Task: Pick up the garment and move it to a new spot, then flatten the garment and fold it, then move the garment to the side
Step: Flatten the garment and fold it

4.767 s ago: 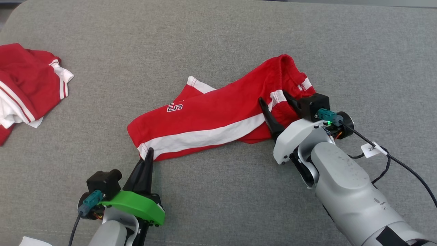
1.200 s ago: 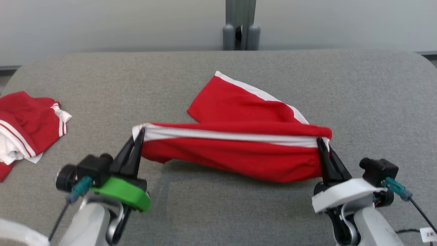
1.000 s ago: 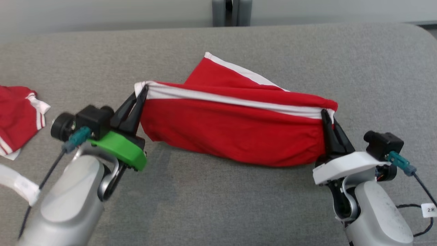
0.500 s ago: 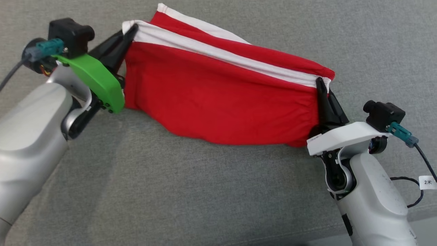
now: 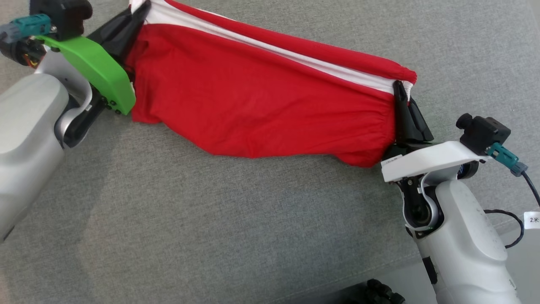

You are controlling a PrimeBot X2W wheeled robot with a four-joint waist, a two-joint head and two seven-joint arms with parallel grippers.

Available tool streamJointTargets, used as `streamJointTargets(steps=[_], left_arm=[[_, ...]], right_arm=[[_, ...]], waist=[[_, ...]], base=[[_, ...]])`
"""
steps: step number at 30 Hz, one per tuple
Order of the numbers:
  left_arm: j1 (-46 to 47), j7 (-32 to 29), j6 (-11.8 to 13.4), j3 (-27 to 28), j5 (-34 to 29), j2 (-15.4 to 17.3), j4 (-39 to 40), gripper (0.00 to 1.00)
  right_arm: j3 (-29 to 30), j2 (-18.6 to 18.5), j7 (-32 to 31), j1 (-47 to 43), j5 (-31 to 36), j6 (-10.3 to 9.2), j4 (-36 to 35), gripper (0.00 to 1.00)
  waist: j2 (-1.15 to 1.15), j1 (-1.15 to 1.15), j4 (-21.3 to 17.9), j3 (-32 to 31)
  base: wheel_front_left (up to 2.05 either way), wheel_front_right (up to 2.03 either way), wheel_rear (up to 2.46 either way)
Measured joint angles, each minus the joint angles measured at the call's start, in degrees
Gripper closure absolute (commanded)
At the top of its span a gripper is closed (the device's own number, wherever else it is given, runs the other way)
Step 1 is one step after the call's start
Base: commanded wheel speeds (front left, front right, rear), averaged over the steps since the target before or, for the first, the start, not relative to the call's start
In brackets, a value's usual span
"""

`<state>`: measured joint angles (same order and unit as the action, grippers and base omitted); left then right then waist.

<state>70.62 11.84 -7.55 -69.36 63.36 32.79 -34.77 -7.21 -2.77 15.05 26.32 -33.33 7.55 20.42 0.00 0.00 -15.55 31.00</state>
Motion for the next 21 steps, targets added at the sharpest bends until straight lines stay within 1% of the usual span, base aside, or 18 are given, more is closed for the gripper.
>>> streamJointTargets(steps=[5, 10, 15, 19, 20, 21], left_arm=[[1.57, 1.2, 0.0, -1.41, 0.53, -0.57, -4.09, 1.0], [1.6, 2.01, 0.0, -2.25, 0.73, -1.45, -7.36, 1.0], [1.59, 2.71, 0.01, -2.77, 1.15, -3.01, -7.86, 1.0], [1.53, 2.89, 0.01, -2.92, 2.13, -3.23, -8.28, 1.0], [1.53, 2.93, 0.01, -2.93, 2.2, -3.34, -8.35, 1.0], [1.52, 2.93, 0.01, -2.94, 2.26, -3.58, -8.59, 0.67]], right_arm=[[-1.76, -0.01, 0.0, 1.09, -1.16, 0.0, -0.79, 1.0], [-4.7, -0.03, 0.01, 1.29, -1.03, -0.01, -0.8, 1.0], [-5.13, -0.05, 0.01, 1.77, -0.91, -0.02, -0.29, 1.0], [-5.49, -0.03, 0.0, 2.46, -0.91, -0.02, 0.2, 1.0], [-5.5, -0.03, 0.01, 2.53, -0.91, -0.02, 0.24, 0.98], [-5.46, -0.05, 0.01, 2.64, -0.9, -0.02, 0.37, 0.6]], waist=[[0.0, 0.0, -1.08, 0.44], [0.0, 0.0, -1.09, 0.58], [0.0, 0.0, -0.29, 0.47], [0.0, 0.0, 0.17, 0.44], [0.0, 0.0, 0.21, 0.47], [0.0, 0.0, 0.28, 0.53]], base=[[0.0, 0.0, 0.0], [0.0, 0.0, 0.0], [0.0, 0.0, 0.0], [0.0, 0.0, 0.0], [0.0, 0.0, 0.0], [0.0, 0.0, 0.0]])
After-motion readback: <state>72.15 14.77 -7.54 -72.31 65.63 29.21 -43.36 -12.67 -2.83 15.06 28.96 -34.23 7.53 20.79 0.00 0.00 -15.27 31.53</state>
